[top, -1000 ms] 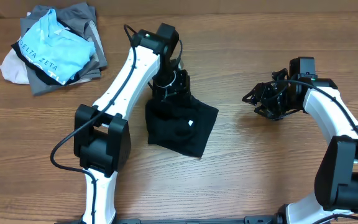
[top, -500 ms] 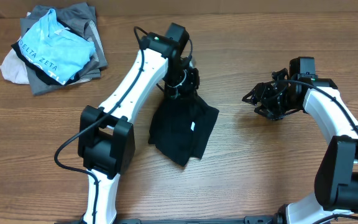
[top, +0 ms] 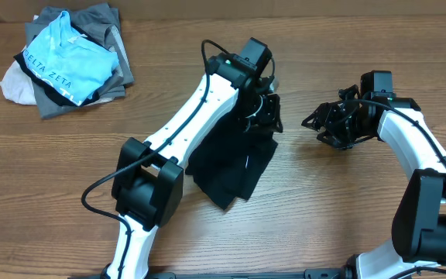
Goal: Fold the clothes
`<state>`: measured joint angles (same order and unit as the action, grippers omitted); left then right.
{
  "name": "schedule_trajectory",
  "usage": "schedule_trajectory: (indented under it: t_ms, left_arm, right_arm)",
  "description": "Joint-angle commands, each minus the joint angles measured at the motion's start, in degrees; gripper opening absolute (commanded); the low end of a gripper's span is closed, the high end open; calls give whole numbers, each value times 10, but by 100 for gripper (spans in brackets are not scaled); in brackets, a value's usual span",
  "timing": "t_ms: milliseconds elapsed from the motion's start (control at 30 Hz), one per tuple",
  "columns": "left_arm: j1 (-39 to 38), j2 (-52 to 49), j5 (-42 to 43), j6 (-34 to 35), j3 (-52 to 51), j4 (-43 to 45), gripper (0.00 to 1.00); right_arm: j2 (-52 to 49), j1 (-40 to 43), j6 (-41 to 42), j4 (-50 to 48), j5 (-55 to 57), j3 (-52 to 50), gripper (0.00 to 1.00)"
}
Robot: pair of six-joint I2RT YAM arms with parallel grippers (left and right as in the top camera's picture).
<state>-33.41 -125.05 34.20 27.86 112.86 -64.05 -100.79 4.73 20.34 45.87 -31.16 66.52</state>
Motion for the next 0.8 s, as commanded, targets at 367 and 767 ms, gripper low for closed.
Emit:
schedule_trajectory:
  t_ms: [367,767]
  left_arm:
    - [40,4,90,-137,76,-89,100]
    - [187,3,-153,-150,146,-316,100]
  right_arm:
    - [-2,-1,5,-3,-37,15,66]
    - [74,-25,-53,106,-50,67,64]
